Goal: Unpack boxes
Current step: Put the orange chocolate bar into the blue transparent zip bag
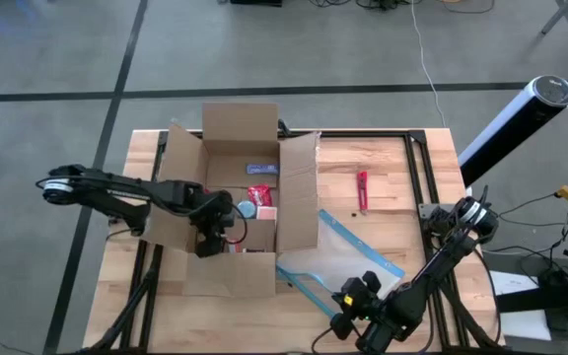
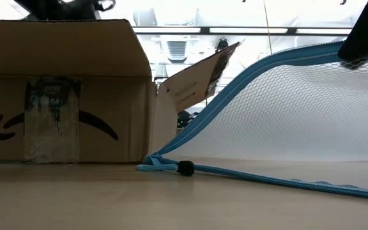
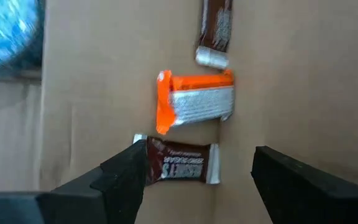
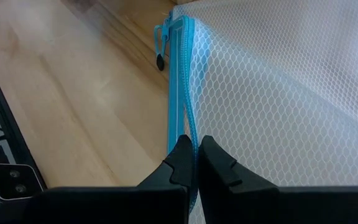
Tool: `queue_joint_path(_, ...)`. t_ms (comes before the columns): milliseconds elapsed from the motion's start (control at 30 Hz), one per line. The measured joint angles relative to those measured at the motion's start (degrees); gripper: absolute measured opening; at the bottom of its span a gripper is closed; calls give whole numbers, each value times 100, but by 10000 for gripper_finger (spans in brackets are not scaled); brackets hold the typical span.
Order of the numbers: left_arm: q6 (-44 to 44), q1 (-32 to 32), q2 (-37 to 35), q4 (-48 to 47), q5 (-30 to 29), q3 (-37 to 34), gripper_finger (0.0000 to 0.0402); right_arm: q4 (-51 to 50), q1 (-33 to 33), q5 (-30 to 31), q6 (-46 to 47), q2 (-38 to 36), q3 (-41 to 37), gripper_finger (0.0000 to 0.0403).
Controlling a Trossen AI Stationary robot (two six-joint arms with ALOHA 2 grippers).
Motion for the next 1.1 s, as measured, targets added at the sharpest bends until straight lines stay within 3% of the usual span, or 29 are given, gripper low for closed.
queue_joint_path(467, 732, -4, 732, 785, 53, -48, 258, -1, 0, 1, 1, 0, 0, 0)
queue_joint_path(600, 846, -4, 738, 910, 49, -48, 240, -1, 0, 1, 1, 0, 0, 0)
queue_joint_path(767, 842, -2, 738, 1059, 1, -48, 182, -1, 0, -1, 1, 0, 0, 0)
queue_joint_path(1000, 807, 0, 738, 1201, -51, -48, 40, 0, 1, 0, 1, 0, 0, 0)
queue_joint_path(1100, 773, 0, 738, 1200, -91, -57, 8, 1, 0, -1, 1, 0, 0, 0)
